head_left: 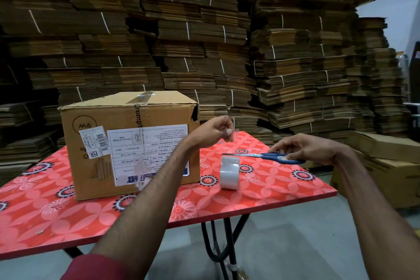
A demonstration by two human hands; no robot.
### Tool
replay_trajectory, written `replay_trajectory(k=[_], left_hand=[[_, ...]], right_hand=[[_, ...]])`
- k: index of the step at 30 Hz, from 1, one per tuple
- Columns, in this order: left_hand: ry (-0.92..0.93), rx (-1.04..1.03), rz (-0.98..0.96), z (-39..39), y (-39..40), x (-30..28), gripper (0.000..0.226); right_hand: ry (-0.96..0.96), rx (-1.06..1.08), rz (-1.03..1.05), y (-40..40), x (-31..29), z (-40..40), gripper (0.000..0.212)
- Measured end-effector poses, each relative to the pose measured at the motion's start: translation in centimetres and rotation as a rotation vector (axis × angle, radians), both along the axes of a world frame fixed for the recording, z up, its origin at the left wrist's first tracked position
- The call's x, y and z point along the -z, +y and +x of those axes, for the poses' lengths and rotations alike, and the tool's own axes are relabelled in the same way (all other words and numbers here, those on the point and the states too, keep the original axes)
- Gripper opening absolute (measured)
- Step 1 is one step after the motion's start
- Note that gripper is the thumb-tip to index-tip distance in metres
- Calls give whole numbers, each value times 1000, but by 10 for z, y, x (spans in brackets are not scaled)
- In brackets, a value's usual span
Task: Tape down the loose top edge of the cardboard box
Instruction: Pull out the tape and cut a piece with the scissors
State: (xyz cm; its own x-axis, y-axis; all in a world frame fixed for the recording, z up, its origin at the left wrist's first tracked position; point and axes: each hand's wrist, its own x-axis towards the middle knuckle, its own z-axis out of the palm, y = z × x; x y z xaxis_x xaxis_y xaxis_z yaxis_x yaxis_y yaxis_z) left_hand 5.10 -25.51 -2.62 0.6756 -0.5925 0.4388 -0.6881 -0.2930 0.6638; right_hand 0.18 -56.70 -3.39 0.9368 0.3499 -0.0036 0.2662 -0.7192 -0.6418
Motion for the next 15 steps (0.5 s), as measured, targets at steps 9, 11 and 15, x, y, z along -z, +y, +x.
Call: replay_trajectory(k=[9, 11, 15], left_hand=[[-2, -10, -76, -4, -1, -4, 8], [9, -19, -110, -7, -1, -5, 9], [59, -55, -196, -7, 0, 0, 10]], right_hand=[[2, 11, -20, 1, 3, 2, 35], [-12, -1, -40, 3, 8, 5, 36], [-30, 4, 32, 2, 22, 12, 36]])
